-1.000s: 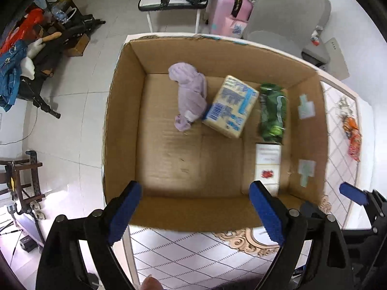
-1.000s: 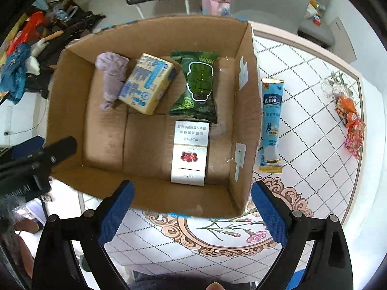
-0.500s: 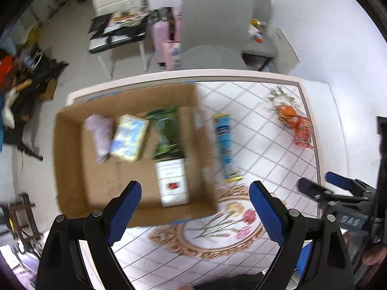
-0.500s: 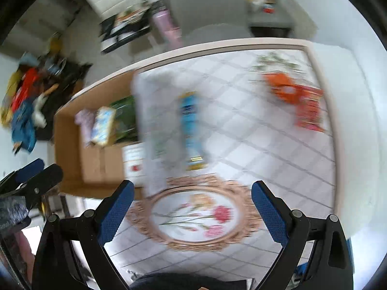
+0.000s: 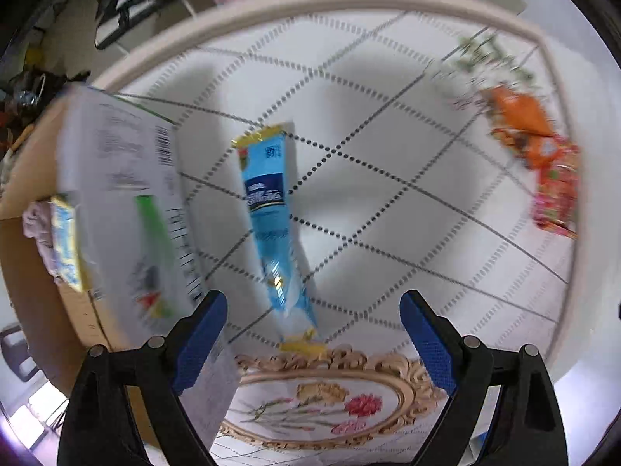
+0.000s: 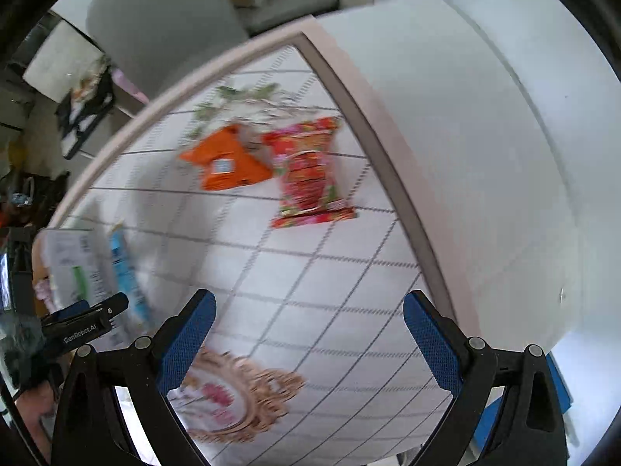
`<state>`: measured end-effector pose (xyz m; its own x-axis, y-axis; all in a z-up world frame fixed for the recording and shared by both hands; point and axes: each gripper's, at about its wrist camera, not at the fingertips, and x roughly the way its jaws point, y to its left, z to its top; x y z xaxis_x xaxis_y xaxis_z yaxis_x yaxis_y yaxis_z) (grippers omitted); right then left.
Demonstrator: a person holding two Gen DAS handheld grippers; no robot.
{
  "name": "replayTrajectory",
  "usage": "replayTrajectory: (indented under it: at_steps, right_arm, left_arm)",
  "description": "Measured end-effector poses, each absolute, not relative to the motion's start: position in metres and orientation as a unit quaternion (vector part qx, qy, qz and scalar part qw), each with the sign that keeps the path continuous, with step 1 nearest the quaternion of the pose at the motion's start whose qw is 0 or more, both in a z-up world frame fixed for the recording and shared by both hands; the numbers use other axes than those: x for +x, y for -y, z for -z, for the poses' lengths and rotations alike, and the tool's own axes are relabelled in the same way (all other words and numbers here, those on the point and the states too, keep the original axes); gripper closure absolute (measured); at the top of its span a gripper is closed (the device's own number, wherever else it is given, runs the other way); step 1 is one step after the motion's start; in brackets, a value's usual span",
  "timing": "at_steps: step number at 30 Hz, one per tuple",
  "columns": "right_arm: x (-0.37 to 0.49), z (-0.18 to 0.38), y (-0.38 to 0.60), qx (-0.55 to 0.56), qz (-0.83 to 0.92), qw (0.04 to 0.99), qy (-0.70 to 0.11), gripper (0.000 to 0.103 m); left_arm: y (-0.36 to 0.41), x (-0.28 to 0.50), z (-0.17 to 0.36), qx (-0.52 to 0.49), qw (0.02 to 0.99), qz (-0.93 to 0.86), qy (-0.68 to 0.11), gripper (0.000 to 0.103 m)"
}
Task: Organize soft objects
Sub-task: 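Grasp the blue milk tube with left tool while right grasps red snack bag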
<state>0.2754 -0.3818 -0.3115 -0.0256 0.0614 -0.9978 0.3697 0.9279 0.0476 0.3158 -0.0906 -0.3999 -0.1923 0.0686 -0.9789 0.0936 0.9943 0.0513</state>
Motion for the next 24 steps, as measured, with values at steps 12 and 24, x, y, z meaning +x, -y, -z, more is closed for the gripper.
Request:
replayTrajectory:
  at_steps: [12,24]
  right_arm:
    - [0.339,0.421,0.391,0.132,0.094,0.634,-0.756,0.004]
    - [0.340,0.447,0.394,0.141,0.101,0.627,-0.759,0.037]
  left_arm:
    - [0.077,0.331,0.456,0.033,0.610,-0.042,-0.790,0.027]
    - [0.060,0.344,0.443,-0.026,0.629,-0.022,-0.777,0.084]
